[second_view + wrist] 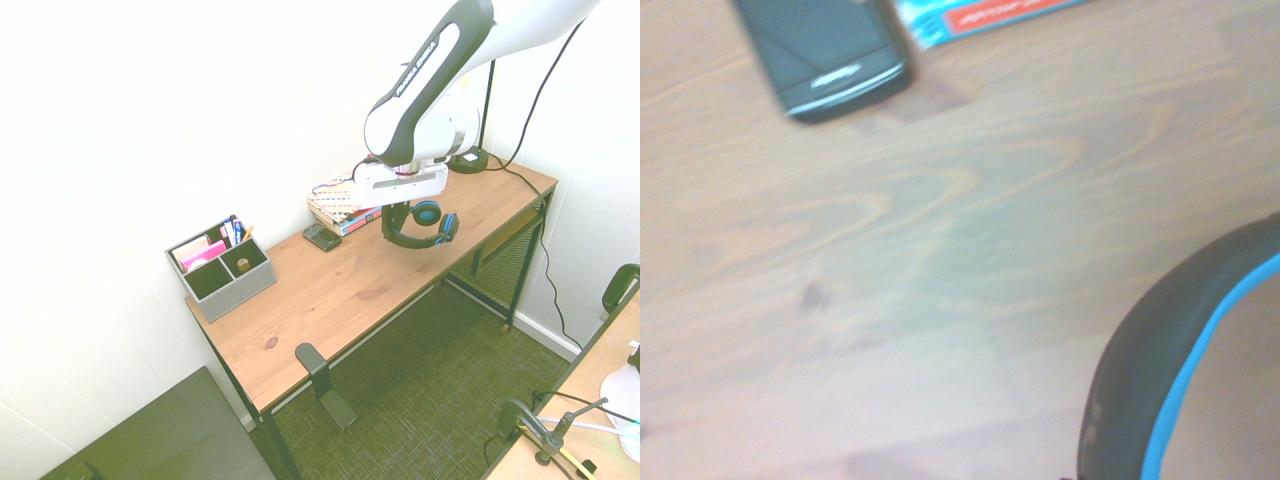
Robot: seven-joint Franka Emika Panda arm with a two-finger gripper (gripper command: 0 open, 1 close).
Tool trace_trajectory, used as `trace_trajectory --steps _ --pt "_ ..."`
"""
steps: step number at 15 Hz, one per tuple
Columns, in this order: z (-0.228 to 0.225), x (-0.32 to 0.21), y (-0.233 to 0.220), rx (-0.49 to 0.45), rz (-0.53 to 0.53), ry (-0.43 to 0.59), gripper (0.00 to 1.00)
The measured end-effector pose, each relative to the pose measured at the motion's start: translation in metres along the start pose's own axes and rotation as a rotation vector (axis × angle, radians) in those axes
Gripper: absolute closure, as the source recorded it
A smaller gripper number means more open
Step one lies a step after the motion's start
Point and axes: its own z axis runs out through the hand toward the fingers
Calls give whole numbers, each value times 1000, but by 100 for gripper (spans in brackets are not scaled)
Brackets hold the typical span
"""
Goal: Hang the headphone
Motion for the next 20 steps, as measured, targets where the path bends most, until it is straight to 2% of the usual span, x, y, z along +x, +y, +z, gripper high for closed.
trace_trajectory --steps 5,7,9,11,14,20 --pt "12 -187 33 -48 -200 11 100" --pt "28 -240 39 -59 -255 15 100" --pt "49 -278 41 -26 -306 14 100" --pt "78 -297 45 -7 -326 17 100" --pt "121 -312 40 -30 -339 19 100" --pt "203 -330 -7 -77 -322 43 100"
